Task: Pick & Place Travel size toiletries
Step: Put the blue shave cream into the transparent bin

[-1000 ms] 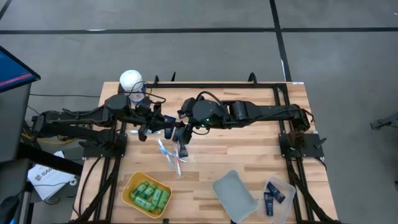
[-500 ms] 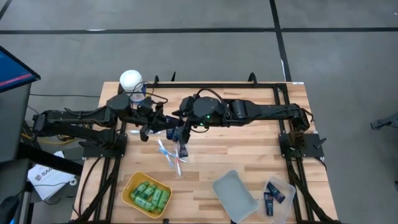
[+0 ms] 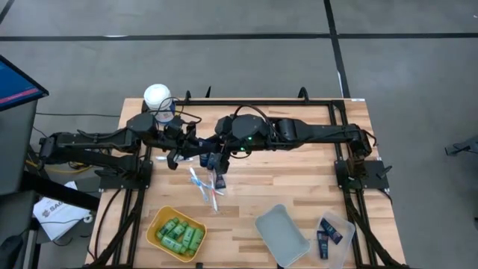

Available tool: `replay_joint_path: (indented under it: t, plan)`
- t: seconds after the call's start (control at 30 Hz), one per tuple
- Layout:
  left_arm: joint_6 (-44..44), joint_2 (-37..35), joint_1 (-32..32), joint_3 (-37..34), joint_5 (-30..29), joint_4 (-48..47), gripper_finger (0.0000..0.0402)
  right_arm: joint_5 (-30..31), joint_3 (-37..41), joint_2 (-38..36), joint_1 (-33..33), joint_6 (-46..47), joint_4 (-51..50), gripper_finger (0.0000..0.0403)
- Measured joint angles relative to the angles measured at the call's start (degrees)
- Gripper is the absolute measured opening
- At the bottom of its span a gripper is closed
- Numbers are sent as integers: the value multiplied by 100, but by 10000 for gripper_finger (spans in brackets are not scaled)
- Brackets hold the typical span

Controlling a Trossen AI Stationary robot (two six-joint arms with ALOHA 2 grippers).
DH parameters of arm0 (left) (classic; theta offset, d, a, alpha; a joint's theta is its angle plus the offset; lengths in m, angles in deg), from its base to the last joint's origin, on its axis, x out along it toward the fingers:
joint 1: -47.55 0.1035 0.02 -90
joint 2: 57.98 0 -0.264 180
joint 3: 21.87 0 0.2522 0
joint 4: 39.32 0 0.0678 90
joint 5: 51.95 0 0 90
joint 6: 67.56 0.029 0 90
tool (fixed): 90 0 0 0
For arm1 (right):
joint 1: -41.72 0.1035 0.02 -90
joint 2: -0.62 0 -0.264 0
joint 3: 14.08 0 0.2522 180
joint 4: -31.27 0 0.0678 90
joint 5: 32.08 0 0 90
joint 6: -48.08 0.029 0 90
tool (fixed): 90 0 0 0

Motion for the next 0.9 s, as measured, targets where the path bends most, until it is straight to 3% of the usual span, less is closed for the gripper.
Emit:
replay_joint_path:
  t: [0.2, 0.47, 0.73, 0.9]
  plan:
    - [0, 2, 0, 0, -4, 5, 47, -20, 0, 0, -25, -85, 2, 12]
    - [5, 2, 2, 1, -18, 17, 57, 244, 2, 0, -6, 14, 39, 3]
    - [248, 2, 6, 7, -58, -81, 142, 1108, -277, 15, 178, 211, -237, 0]
    - [253, 4, 2, 7, -22, -494, 202, 1480, -653, 13, 286, 683, -1169, 0]
